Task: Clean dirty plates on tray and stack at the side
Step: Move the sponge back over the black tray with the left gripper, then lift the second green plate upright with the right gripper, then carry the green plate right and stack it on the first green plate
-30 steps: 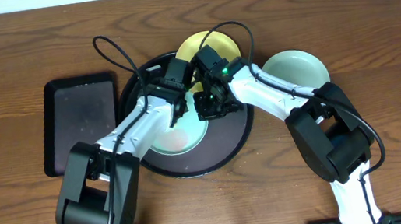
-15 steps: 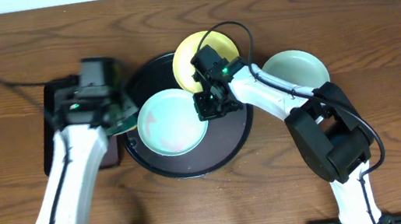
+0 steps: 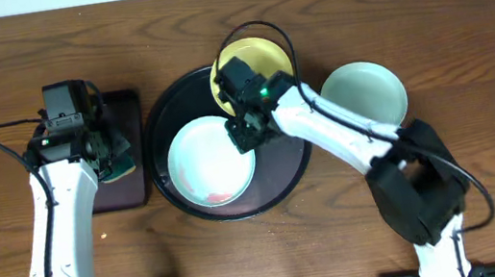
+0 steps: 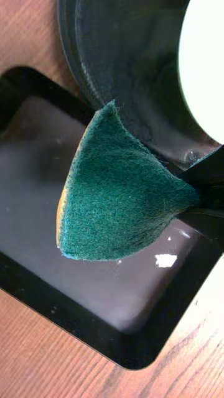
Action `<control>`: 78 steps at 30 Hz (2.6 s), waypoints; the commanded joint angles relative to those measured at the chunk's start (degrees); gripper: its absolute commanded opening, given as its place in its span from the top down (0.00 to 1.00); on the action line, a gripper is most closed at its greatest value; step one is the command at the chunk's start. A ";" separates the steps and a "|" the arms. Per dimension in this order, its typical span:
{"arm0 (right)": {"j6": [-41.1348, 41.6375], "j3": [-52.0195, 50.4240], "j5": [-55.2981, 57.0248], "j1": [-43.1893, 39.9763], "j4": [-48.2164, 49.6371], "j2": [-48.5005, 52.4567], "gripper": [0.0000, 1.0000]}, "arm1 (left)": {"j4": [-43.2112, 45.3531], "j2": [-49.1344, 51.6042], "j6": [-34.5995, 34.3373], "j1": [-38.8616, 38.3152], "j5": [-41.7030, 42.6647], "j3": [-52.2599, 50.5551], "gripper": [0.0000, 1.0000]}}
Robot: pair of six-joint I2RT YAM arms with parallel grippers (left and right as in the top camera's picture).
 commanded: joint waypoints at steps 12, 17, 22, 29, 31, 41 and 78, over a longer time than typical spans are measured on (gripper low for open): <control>-5.29 1.53 48.02 12.68 -1.31 -16.26 0.99 | -0.39 0.87 1.38 0.85 0.13 0.68 0.93; -8.02 1.53 61.33 16.26 -0.39 -18.82 0.99 | -0.68 0.87 1.38 0.85 0.13 0.68 0.93; -12.15 1.53 71.87 19.32 2.49 -20.74 0.99 | -0.83 0.87 1.38 0.85 0.13 0.66 0.93; -21.07 1.53 87.06 22.18 13.09 -21.70 0.99 | -1.03 0.87 1.38 0.85 0.13 0.63 0.93; -25.00 1.53 89.53 22.58 17.20 -21.73 0.99 | -1.03 0.87 1.38 0.85 0.13 0.63 0.93; -31.17 1.38 87.86 22.71 23.52 -21.73 0.99 | -1.03 0.87 1.40 0.85 0.13 0.63 0.93; -2.99 1.18 -14.95 -35.17 -10.45 -22.05 0.99 | -1.64 0.87 1.40 0.85 0.13 0.63 0.93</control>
